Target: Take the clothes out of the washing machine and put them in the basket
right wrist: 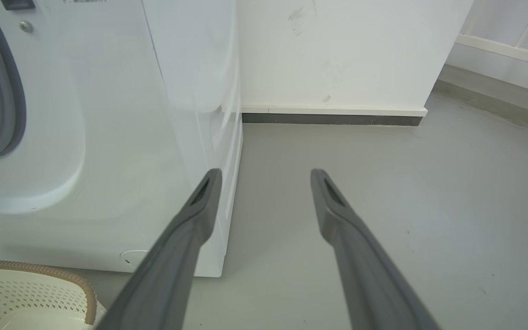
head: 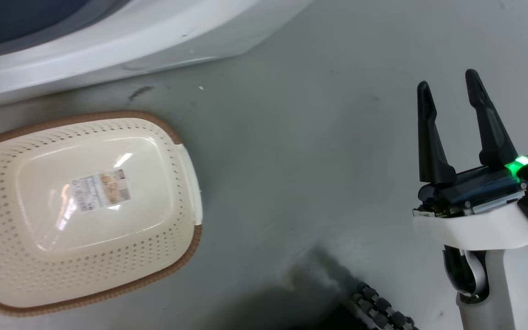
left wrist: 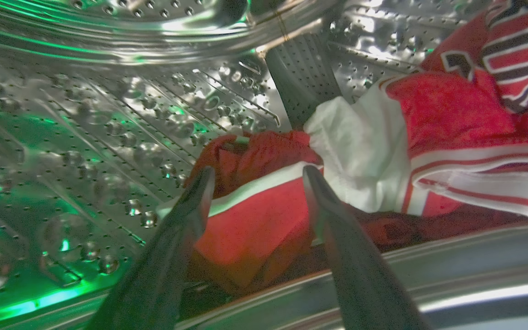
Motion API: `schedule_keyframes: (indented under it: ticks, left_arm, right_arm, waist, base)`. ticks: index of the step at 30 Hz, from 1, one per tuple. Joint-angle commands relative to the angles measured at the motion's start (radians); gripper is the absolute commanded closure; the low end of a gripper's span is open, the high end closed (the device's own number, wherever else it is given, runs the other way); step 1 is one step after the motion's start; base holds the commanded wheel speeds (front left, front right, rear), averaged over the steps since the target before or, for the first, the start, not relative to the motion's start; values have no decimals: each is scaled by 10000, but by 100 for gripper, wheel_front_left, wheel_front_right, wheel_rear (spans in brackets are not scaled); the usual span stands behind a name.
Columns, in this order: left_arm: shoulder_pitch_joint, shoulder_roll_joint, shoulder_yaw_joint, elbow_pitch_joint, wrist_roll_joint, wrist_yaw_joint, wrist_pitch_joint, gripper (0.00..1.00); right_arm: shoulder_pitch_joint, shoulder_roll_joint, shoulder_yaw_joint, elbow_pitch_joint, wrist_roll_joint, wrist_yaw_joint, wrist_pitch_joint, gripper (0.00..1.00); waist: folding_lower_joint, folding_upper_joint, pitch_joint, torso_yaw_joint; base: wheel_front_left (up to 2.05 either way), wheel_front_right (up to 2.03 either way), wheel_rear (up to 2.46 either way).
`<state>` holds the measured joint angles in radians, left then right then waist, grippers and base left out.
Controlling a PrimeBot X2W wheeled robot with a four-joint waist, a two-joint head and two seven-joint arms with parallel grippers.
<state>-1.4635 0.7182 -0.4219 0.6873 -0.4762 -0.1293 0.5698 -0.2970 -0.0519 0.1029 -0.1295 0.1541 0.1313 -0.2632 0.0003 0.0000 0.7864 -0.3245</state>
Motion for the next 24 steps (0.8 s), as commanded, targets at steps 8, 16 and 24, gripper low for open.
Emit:
schedule_keyframes:
  ticks: [8,16,24]
  left_arm:
    - [-1469,1022,-983,284,-94,-3,1607,0]
    - [-2245,1269,-1459,591,-17,-4,2111,0]
    - [-2443,1177,-1990,1081,-192,-6,2548,100]
  right_arm:
    - [-136,29,648,-391,416,-9,-23,0]
    - [-151,29,950,-599,681,-10,-25,0]
    - [-43,27,861,-763,762,-10,-24,0]
  waist:
    - [-3,0,1074,-966]
    - [-3,0,1532,-1367]
    - [-3,0,1640,-1344]
  base:
    - [0,0,0]
    - [0,0,0]
    - [0,0,0]
